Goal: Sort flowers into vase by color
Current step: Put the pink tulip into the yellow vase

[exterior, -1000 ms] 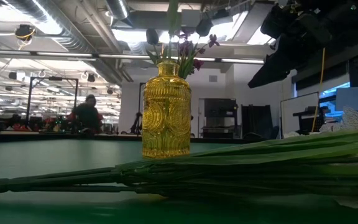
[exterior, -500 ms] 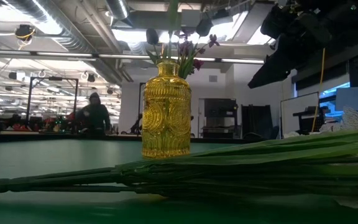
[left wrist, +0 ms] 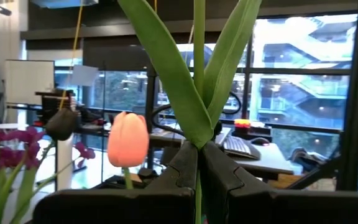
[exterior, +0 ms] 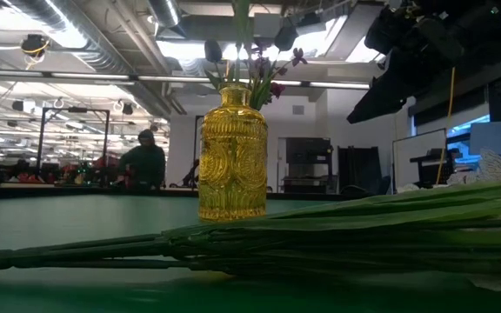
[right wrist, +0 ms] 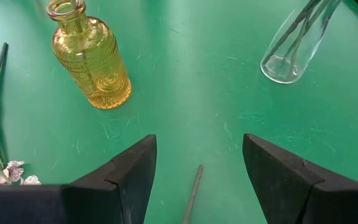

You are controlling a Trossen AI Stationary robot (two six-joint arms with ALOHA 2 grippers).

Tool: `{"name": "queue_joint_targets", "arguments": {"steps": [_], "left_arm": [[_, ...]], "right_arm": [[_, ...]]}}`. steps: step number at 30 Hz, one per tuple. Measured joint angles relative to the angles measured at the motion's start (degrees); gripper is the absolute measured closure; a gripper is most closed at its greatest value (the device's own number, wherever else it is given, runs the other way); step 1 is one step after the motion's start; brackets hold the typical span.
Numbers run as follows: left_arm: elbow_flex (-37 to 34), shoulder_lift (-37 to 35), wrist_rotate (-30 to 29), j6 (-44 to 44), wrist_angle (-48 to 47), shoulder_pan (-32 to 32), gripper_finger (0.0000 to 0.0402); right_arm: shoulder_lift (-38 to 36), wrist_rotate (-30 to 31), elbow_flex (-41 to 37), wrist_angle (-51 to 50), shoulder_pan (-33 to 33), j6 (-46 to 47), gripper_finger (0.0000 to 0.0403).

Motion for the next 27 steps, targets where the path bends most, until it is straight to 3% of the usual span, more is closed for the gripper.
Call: {"name": "queue_joint_targets", "arguments": {"steps": [15, 20, 27], "left_arm": [[0.00, -4.66, -8.73, 4.18, -3.16, -3.48, 0.0401], [0.00, -4.60, -4.84, -4.72, -10.45, -1.05, 0.0401], [0.00, -4.59, -4.23, -14.69, -19.09, 2.71, 0.0401]], "right_arm": [[0.00, 0.02, 0.00, 0.00, 0.00, 0.00, 0.0165], [0.00, 0.02, 0.00, 0.02, 0.00, 0.00, 0.0165], [0.00, 0.02, 0.00, 0.02, -0.02, 0.00, 0.0165]]}}
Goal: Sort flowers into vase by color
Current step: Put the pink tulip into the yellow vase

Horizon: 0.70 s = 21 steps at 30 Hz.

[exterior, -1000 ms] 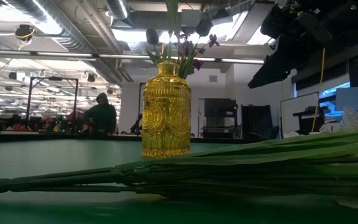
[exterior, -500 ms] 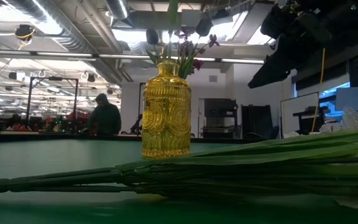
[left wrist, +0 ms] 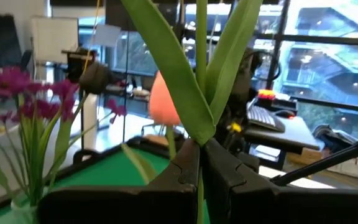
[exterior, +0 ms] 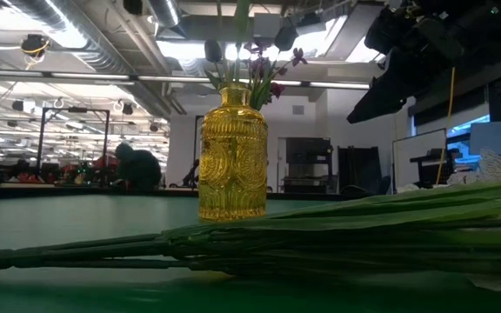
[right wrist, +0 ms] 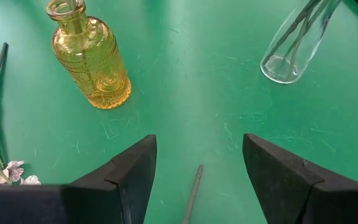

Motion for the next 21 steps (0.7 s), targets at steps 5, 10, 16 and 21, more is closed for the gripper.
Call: {"name": "queue_joint_targets", "arguments": {"steps": [5, 10, 16, 21], "left_arm": [[0.00, 0.00, 1.57, -5.25, -3.99, 1.00, 0.0399], [0.00, 0.00, 1.60, -5.46, -4.61, 1.03, 0.0376], [0.00, 0.00, 1.58, -7.03, -7.20, 0.99, 0.0338], [0.01, 0.00, 2.26, -8.27, -8.10, 0.97, 0.0312]], "right_arm": [[0.00, 0.01, 0.00, 0.00, 0.02, 0.00, 0.0165], [0.00, 0.02, 0.00, 0.00, 0.02, 0.00, 0.0165], [0.00, 0.02, 0.00, 0.00, 0.02, 0.00, 0.0165], [0.00, 0.02, 0.00, 0.00, 0.02, 0.00, 0.0165]]}}
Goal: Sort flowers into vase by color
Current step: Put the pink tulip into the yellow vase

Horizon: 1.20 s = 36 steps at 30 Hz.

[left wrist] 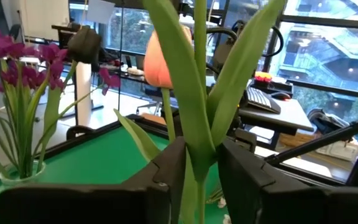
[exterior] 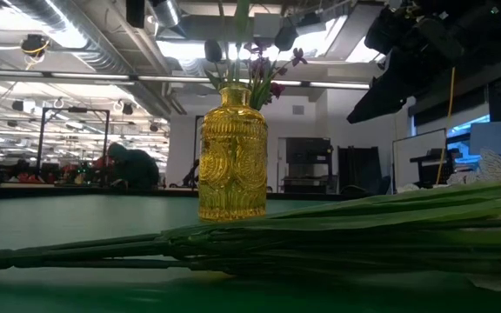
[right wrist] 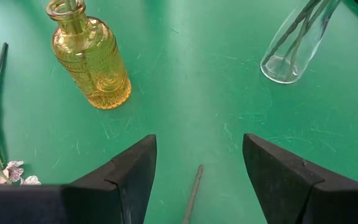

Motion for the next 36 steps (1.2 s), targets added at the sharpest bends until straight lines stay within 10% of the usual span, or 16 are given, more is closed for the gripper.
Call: {"name": "queue_joint_targets", "arguments": {"steps": [28, 36], "left_arm": [[0.01, 0.00, -0.35, -2.70, -4.72, -1.09, 0.0238], [0.03, 0.00, -10.07, 1.68, -4.66, -6.92, 0.0220]], "right_arm": [[0.00, 0.00, 0.00, 0.00, 0.00, 0.00, 0.0165], [0.00, -0.02, 0.00, -0.09, 0.00, 0.02, 0.0165]]}}
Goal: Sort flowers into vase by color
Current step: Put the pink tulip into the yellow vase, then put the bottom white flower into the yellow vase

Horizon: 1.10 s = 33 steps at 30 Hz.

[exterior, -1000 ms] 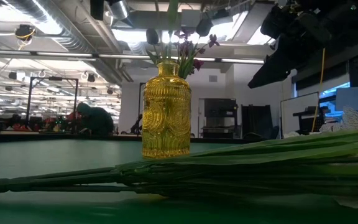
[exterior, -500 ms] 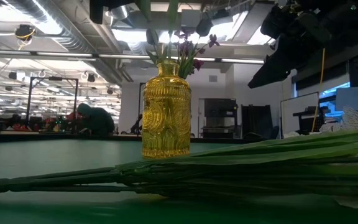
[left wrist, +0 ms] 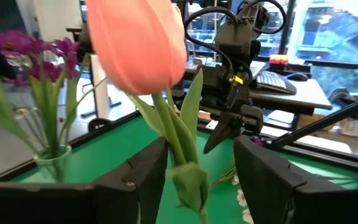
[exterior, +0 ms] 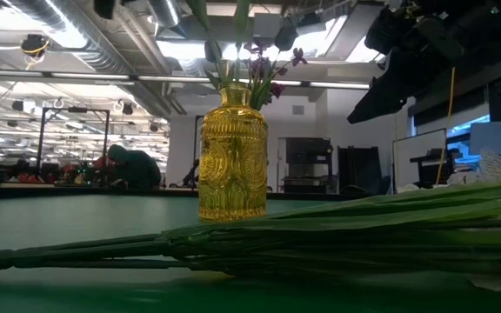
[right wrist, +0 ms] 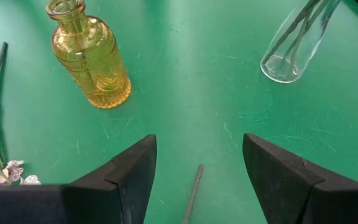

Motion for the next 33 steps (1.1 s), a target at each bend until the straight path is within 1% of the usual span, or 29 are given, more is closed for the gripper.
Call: {"name": "queue_joint_targets", "arguments": {"steps": [7, 10, 12, 14, 19, 22, 27, 31, 33], "left_arm": [[-0.02, 0.00, -9.49, 1.22, -0.32, -5.50, 0.0219], [0.00, 0.00, -11.34, 0.92, -0.31, -7.54, 0.0219], [-0.02, 0.00, -11.30, -0.96, -0.32, -8.68, 0.0219], [0.01, 0.01, -8.83, -3.88, -0.32, -9.40, 0.0219], [0.11, 1.60, 1.60, -11.22, -0.40, -9.26, 0.0219], [2.37, 4.13, 6.58, -14.81, -3.10, -8.33, 0.0219], [10.31, 9.72, 11.10, -17.56, -12.84, -6.57, 0.0219], [18.29, 14.20, 15.92, -18.54, -20.37, -5.28, 0.0219], [22.22, 16.55, 17.31, -18.55, -24.03, -4.93, 0.0219]], "right_arm": [[0.00, 0.00, 0.00, -0.04, 0.00, 0.31, 0.0165], [0.00, 0.00, 0.00, -0.04, -0.01, 0.42, 0.0165], [0.00, 0.00, 0.00, -0.04, 0.00, 0.44, 0.0165], [0.00, 0.00, 0.00, -0.04, 0.00, 0.44, 0.0165], [0.00, 0.00, 0.00, 0.00, -0.02, 0.44, 0.0165], [0.00, 0.02, -0.02, 0.02, 0.00, 0.64, 0.0165], [0.00, 0.00, -0.02, 0.04, 0.00, 0.66, 0.0165], [0.00, 0.00, -0.02, -0.27, 0.00, 0.66, 0.0165], [0.00, 0.00, -0.02, -1.16, 0.00, 0.66, 0.0165]]}}
